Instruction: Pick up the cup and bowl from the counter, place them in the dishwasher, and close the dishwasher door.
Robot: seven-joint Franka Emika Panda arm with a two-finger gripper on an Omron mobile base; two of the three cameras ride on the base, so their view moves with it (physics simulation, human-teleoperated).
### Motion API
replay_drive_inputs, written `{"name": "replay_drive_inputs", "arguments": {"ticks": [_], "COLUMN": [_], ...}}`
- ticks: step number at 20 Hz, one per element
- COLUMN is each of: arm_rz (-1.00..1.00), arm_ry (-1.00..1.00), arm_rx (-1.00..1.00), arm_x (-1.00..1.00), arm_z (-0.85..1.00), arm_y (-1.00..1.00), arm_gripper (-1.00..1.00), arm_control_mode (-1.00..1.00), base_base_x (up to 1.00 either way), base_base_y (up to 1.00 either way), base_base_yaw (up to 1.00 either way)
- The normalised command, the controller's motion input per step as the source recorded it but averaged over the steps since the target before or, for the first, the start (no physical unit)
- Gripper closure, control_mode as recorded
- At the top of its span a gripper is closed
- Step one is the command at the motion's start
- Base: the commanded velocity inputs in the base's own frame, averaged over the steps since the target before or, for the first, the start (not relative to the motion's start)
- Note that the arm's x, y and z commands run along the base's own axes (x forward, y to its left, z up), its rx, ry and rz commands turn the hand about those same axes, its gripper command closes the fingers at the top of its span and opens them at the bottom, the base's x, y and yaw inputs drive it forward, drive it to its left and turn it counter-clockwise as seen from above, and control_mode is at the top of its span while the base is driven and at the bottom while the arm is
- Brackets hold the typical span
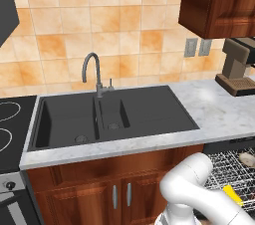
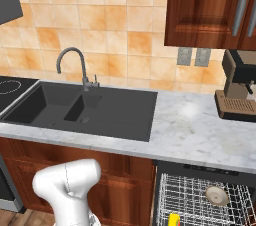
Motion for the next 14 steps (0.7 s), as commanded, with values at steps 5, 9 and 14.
{"name": "replay_drive_inputs", "arguments": {"ticks": [5, 9, 14], "arm_rz": [0.04, 0.03, 0.04], "arm_ry": [0.0, 0.0, 0.0], "arm_rx": [0.0, 0.0, -0.01], "arm_x": [1.0, 1.0, 1.0], "arm_z": [-0.68, -0.71, -0.75], "arm_y": [0.41, 0.41, 0.42], "arm_gripper": [-1.0, -1.0, -1.0], "arm_control_mode": [-1.0, -1.0, -1.0], "base_base_x": [0.0, 0.0, 0.0], "base_base_y": [0.0, 0.0, 0.0], "base_base_yaw": [0.0, 0.0, 0.0]}}
